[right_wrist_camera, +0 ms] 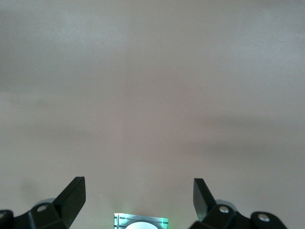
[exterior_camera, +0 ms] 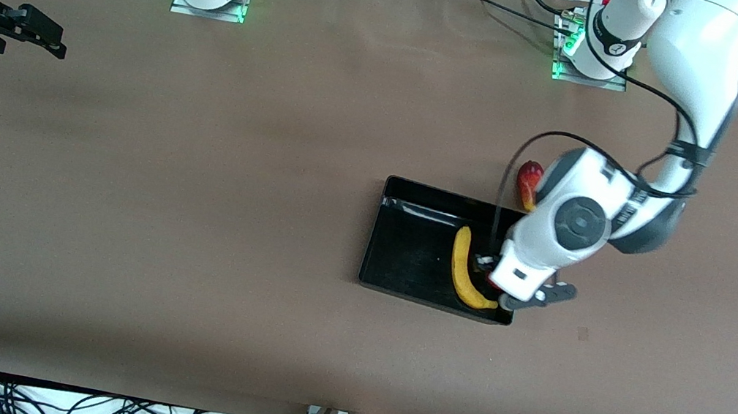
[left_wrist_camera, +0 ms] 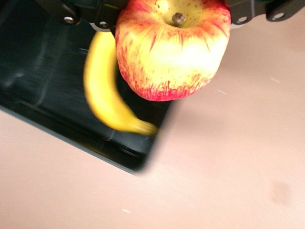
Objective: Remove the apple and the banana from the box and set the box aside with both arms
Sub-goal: 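Lift the apple out of the tray with the left gripper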
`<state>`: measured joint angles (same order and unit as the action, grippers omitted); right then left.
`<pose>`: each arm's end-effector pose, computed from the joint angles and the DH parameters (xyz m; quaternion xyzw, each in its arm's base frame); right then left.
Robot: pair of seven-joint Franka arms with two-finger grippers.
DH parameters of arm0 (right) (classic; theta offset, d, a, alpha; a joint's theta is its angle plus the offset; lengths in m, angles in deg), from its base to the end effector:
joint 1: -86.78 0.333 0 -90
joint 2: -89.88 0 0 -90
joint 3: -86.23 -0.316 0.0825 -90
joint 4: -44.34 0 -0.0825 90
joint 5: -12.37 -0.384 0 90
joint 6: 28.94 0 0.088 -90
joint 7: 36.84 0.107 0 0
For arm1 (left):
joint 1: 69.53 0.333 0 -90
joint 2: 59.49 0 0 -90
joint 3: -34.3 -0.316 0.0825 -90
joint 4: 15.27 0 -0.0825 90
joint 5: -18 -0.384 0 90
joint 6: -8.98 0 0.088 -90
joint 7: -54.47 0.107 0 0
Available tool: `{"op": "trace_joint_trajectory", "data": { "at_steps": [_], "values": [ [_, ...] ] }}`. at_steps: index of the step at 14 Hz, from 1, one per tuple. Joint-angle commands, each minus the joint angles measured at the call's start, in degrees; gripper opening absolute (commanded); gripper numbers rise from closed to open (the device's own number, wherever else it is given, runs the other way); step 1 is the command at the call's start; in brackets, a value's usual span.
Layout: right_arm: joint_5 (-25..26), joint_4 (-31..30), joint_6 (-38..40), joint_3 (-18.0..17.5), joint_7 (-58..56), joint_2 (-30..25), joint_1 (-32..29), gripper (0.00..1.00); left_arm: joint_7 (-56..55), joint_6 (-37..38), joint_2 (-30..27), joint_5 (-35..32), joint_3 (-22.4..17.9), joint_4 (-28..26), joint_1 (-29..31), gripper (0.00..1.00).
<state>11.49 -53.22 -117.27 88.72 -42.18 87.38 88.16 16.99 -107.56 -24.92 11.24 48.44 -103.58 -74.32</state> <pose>0.5332 -0.0091 0.5840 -0.9976 -0.0367 0.0581 0.0119 0.6630 -0.1942 0.3007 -0.9874 -0.1501 0.0491 0.0048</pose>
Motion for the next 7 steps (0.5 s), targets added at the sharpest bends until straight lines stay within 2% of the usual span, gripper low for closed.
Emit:
{"op": "trace_joint_trajectory", "data": {
  "at_steps": [1,5,7],
  "values": [
    [-1.1,0.5,0.8,0.2,-1.2,0.1,-0.1,1.0,13.0,2.9,-1.2,0.6,-1.4,-1.4,5.2,0.0],
    [-1.1,0.5,1.0,0.2,-1.2,0.1,-0.1,1.0,23.6,3.0,0.8,-0.9,-1.5,-1.9,11.4,0.0],
    [-1.1,0.5,1.2,0.2,-1.2,0.1,-0.1,1.0,24.3,2.0,3.1,-7.3,-0.5,-3.8,13.8,0.0]
  ]
}}
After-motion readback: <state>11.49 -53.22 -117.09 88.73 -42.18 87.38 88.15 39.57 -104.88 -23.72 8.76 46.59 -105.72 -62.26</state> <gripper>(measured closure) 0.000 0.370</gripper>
